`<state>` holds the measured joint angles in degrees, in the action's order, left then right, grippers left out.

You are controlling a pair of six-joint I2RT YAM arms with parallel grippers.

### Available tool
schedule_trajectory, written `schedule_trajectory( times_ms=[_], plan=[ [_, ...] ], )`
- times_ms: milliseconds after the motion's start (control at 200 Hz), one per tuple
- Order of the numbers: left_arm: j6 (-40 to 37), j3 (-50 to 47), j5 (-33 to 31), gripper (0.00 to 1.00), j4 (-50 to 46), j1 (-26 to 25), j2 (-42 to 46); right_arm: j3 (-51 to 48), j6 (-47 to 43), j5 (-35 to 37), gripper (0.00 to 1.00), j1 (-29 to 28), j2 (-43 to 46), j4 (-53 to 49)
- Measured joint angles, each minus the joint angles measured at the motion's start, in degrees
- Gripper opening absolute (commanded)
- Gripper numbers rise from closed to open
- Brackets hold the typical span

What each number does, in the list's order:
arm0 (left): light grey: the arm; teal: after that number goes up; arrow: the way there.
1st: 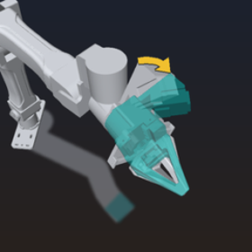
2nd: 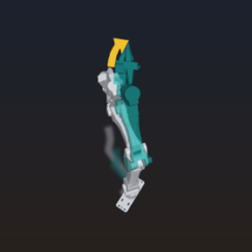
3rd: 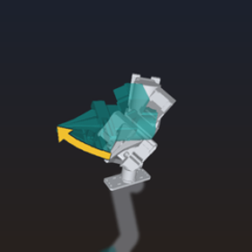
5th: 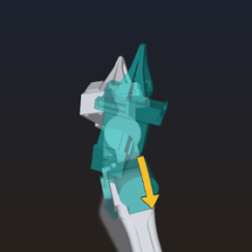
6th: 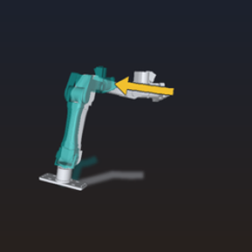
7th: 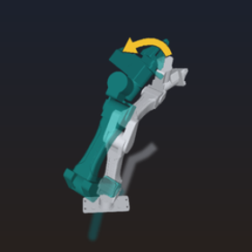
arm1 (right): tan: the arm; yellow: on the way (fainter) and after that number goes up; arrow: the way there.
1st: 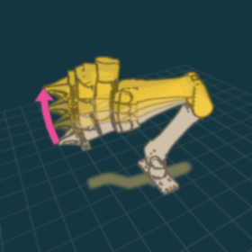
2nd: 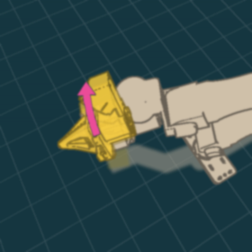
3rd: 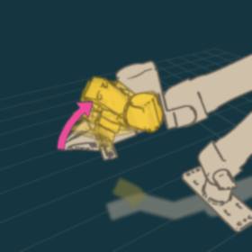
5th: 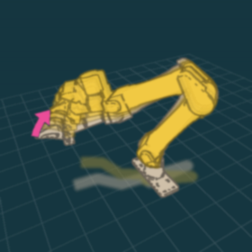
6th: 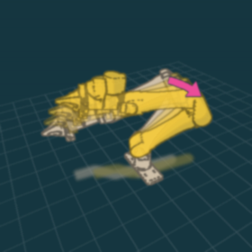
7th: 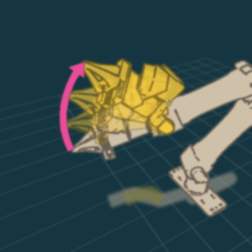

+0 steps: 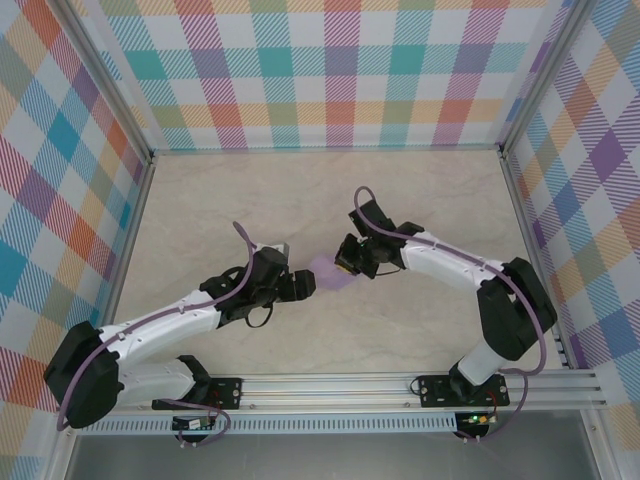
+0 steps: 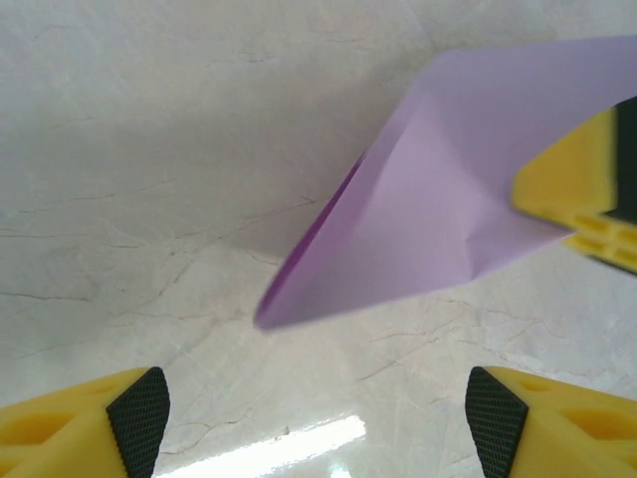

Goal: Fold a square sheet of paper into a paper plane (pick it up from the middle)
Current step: Fourth fold the wing at the center of the table.

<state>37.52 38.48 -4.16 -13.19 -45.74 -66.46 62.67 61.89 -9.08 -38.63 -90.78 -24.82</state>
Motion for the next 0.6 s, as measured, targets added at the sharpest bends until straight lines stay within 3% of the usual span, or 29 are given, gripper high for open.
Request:
schedule_trajectory(
  times_ms=[235, 600],
  plan=[
    [-1.0, 0.0, -1.4, 0.85, 0.0, -0.4, 0.7, 1.4, -1.2, 2.6, 0.06, 0.0, 2.4, -2.4],
    [-2.6, -0.5, -3.6, 1.0, 0.4, -1.3, 2.5, 1.8, -0.9, 0.2, 0.06, 0.0, -1.4, -2.6]
  ],
)
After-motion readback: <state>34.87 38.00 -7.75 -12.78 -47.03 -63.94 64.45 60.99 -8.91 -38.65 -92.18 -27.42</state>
